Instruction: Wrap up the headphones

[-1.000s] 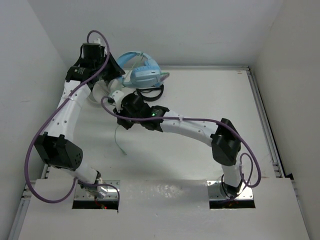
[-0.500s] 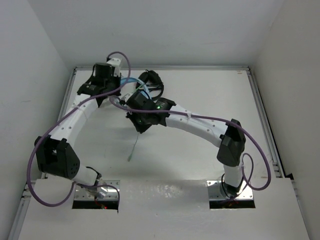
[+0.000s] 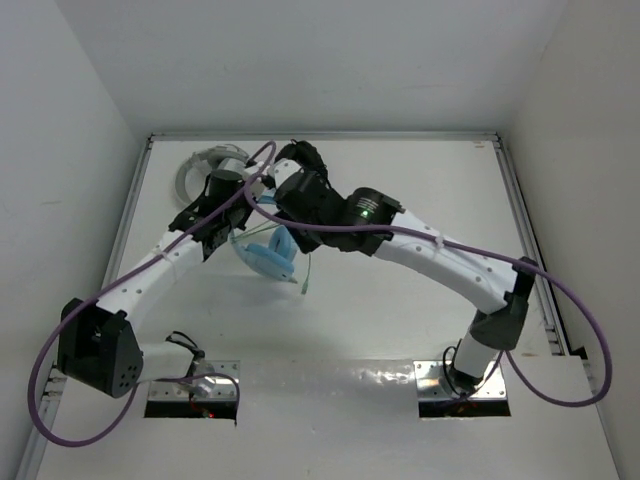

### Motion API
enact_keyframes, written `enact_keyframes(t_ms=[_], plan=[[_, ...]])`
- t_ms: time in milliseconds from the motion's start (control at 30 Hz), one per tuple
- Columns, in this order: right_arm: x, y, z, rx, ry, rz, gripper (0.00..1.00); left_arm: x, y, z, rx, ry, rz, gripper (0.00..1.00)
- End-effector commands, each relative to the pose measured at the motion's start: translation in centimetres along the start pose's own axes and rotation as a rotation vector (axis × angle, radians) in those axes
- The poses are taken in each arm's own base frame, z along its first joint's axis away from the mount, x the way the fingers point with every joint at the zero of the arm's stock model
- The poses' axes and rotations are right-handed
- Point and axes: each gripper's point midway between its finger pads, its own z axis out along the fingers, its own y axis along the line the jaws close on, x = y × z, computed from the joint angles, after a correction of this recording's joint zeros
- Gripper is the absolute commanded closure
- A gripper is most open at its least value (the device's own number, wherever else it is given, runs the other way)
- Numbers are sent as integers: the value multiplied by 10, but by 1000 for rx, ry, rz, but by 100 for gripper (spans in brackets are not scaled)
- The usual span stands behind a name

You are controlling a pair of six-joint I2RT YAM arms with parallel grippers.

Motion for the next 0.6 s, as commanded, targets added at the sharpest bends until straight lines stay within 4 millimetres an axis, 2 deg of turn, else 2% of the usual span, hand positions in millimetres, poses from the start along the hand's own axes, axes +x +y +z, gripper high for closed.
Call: enact_keyframes(t_ms=[0, 100, 167, 233, 267, 300, 333, 367, 400, 433, 467, 500, 533, 567], plan=[[-8, -52, -39, 184, -71, -52, 100, -14, 4, -10, 14, -52, -4, 100], [-6, -76, -35, 292, -75, -115, 100, -27, -4, -17, 83, -81, -22, 100], [-16, -97, -34, 351, -117, -130, 100, -31, -4, -23, 93, -95, -25, 100], [-19, -117, -34, 410, -134, -133, 100, -32, -6, -28, 110, -101, -23, 100], [-22, -138, -30, 475, -148, -128, 100, -36, -6, -34, 119, -116, -22, 100], [-23, -149, -33, 501, -164, -123, 100, -38, -6, -38, 124, -125, -28, 100], [-33, -158, -32, 522, -215, -97, 100, -41, -6, -43, 130, -137, -31, 100], [-23, -176, -24, 557, -193, -99, 100, -49, -5, -52, 138, -161, -49, 100], [-22, -190, -19, 566, -226, -57, 100, -58, -3, -61, 146, -183, -71, 100], [-31, -191, -25, 567, -274, -34, 100, -58, -3, -62, 147, -184, -83, 100], [-21, -198, -18, 544, -266, -47, 100, -67, -5, -70, 175, -198, -97, 100], [-19, -198, -9, 519, -271, -44, 100, -72, -5, -74, 187, -205, -112, 100], [-28, -198, -13, 497, -333, -14, 100, -76, -6, -78, 201, -212, -129, 100], [-20, -196, -3, 466, -333, -12, 100, -83, -10, -85, 237, -222, -156, 100]])
